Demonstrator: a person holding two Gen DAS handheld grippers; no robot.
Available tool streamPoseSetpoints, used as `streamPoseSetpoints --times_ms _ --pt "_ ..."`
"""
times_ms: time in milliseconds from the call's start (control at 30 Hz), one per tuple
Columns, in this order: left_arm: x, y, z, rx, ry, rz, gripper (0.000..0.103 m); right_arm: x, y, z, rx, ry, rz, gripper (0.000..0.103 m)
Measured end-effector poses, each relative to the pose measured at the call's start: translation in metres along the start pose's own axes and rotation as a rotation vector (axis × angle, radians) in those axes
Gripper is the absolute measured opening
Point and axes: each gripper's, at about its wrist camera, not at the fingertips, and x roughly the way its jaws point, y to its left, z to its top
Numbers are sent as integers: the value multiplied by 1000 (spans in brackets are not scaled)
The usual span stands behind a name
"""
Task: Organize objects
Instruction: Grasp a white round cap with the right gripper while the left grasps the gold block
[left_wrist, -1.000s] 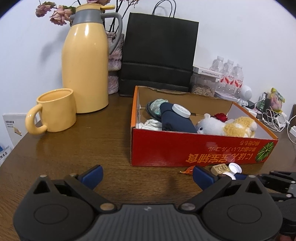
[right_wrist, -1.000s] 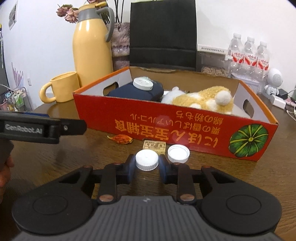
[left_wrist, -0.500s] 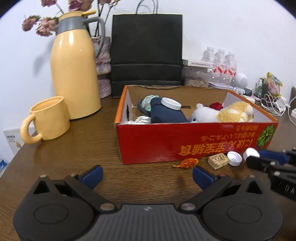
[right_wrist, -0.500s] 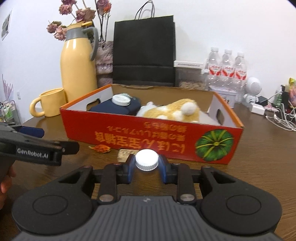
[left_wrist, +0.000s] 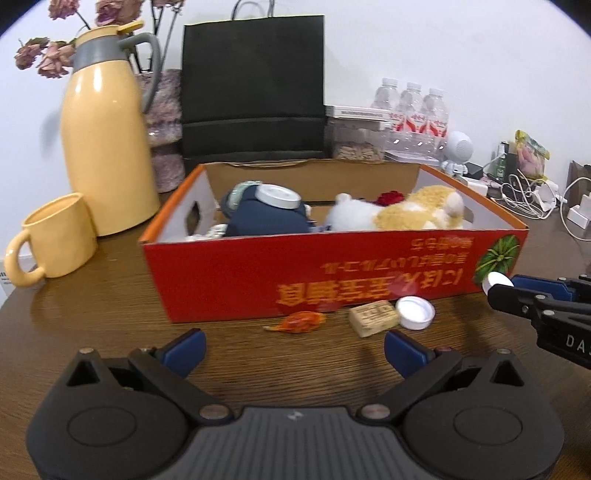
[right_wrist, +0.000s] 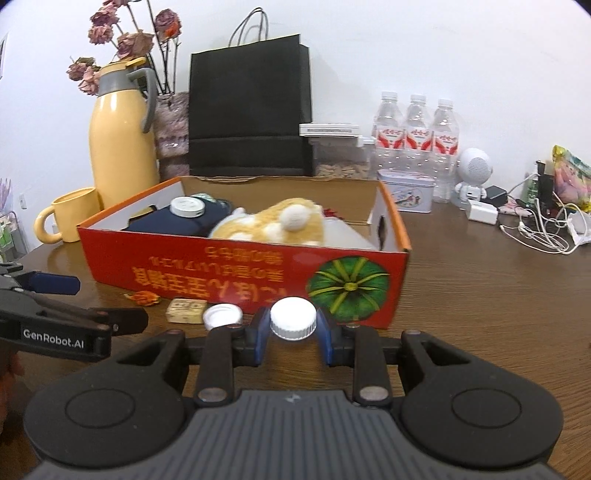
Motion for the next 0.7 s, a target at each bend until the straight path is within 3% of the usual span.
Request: streamPoseSetpoints --times_ms 233,400,700 --pt "11 -24 2 16 19 -49 93 1 -15 0 20 8 -14 28" --pt "19 -29 8 -13 26 -46 67 0 -15 0 21 5 -10 28" --pt "26 -31 15 -59 16 -11 66 -1 -13 -1 15 6 -7 28"
